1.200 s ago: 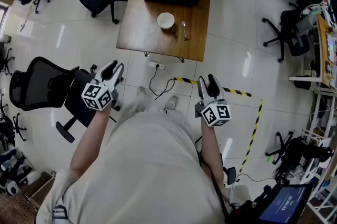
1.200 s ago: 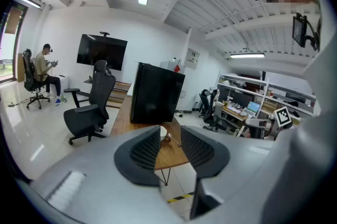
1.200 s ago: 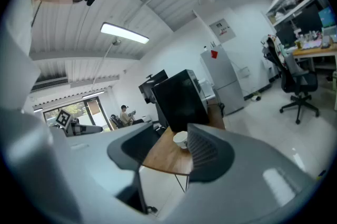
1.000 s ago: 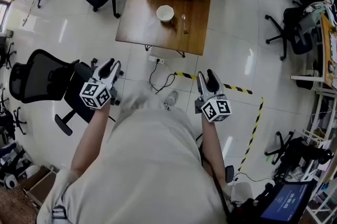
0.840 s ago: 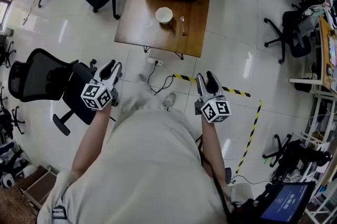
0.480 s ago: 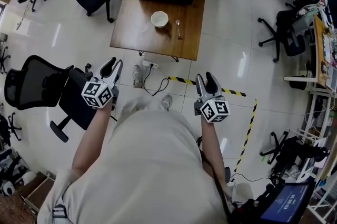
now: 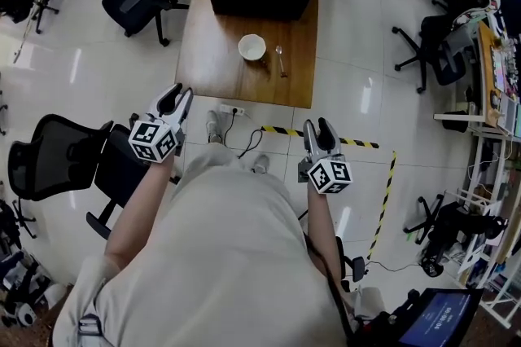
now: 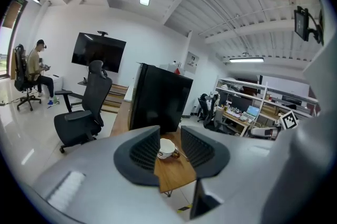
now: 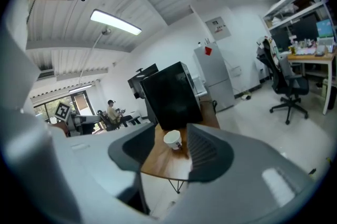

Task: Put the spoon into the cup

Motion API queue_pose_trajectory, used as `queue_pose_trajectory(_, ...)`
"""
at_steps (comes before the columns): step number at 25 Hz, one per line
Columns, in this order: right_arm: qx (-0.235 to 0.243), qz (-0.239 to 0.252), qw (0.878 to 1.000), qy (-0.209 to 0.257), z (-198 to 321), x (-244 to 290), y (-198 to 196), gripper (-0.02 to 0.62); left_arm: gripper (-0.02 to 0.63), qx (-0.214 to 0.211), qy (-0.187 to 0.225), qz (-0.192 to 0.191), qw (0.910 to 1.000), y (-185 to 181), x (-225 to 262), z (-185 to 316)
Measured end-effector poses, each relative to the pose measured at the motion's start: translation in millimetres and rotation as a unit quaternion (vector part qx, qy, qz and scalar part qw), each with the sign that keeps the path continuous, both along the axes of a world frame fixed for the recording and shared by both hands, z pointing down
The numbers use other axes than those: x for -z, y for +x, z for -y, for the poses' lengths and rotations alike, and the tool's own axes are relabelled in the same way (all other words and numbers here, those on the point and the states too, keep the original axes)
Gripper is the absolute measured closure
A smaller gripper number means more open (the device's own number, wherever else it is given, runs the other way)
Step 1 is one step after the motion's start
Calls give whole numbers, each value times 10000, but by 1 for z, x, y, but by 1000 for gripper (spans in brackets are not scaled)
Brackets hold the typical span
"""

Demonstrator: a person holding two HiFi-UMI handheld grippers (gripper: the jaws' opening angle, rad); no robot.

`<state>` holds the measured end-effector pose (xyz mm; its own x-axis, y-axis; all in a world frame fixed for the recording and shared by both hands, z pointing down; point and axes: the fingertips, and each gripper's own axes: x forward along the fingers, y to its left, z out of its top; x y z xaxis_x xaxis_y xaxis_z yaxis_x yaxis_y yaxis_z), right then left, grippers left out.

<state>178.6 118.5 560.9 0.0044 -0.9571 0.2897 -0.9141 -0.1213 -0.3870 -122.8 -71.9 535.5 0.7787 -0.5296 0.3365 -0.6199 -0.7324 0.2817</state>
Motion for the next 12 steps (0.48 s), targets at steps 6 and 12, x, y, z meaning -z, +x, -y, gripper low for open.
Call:
queue_pose_trajectory(6, -318, 28, 9994, -143, 29, -2, -14, 413, 505, -415, -41, -53, 9991, 10, 0, 46)
queue_pose_trajectory(12, -735, 25, 9968, -320, 47, -10, -18, 416, 511, -705, 20, -214, 9973, 12, -2, 75)
